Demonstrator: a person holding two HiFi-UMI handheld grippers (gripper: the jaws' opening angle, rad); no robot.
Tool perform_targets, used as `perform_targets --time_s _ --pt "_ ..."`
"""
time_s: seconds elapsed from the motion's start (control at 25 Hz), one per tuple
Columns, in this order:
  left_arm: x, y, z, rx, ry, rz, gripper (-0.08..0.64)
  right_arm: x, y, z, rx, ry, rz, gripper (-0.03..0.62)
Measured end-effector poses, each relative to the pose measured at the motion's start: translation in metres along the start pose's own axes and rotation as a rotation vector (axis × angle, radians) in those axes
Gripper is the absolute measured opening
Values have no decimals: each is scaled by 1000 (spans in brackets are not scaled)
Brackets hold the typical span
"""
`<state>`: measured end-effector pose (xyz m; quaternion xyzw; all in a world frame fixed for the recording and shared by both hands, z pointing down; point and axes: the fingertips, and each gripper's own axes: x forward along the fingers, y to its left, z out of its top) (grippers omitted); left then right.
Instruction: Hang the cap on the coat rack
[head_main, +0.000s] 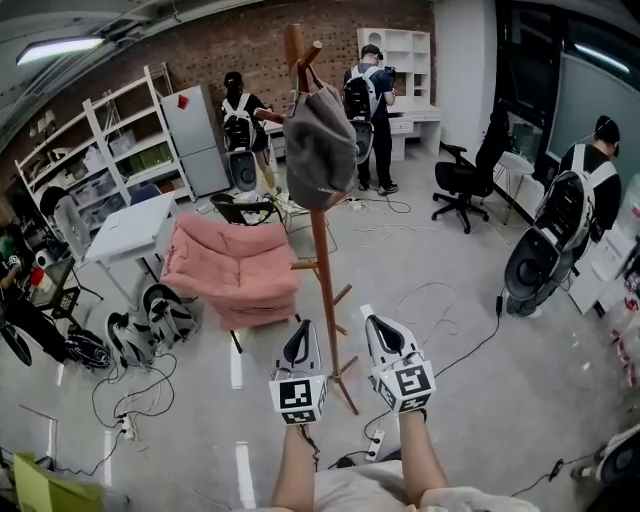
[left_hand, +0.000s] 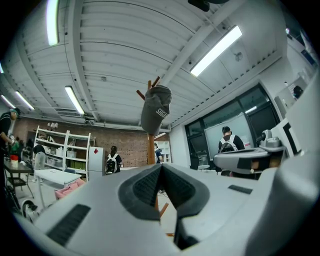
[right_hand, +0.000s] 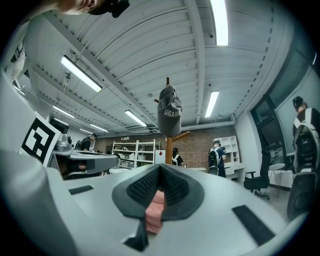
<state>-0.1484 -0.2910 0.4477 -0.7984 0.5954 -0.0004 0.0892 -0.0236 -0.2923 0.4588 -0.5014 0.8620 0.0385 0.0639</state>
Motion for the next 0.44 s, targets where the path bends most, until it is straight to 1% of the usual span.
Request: perform_targets --time_s 0.24,0.44 --pt "5 2 0 -2 1 0 8 2 0 2 -24 8 2 5" --pt "12 0 5 6 -5 -15 8 8 -1 8 -30 1 4 5"
